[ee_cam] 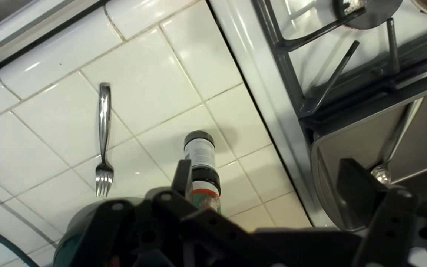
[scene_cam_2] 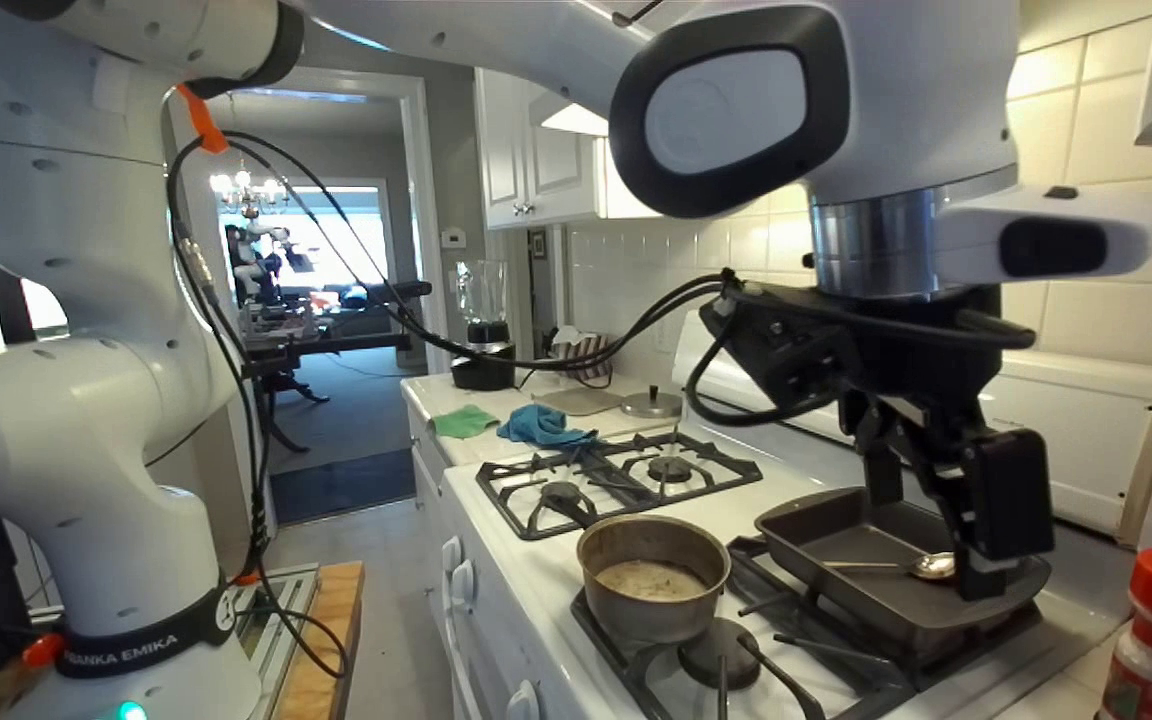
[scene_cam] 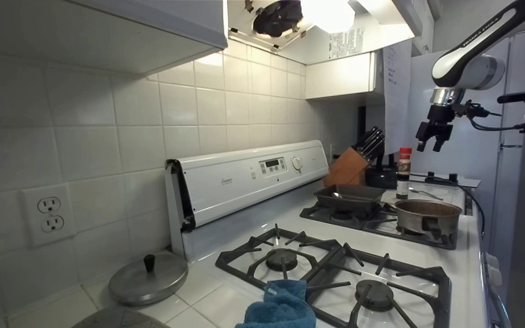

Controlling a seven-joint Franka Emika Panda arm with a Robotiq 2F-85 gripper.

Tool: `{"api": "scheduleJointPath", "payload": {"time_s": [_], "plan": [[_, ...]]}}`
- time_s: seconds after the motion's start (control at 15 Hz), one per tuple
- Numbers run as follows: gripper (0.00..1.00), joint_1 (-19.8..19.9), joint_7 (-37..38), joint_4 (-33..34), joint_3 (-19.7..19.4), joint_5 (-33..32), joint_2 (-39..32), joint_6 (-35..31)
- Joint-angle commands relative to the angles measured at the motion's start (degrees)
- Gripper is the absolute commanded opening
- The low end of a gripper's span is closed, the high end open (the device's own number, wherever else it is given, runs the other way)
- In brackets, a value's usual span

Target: Stack up the spice bottles

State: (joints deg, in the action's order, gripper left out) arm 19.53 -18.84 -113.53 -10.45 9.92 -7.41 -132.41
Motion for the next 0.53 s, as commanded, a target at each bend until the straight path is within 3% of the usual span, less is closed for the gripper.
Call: {"api": "scheduleJointPath", "payload": {"time_s": [0.0, 0.47], "plan": [[1.0, -2.7, 8.6, -10.5, -1.7, -5.5, 7.9, -7.1], [1.0, -3.9, 20.0, -19.3, -1.5, -12.5, 15.7, -8.9]]}}
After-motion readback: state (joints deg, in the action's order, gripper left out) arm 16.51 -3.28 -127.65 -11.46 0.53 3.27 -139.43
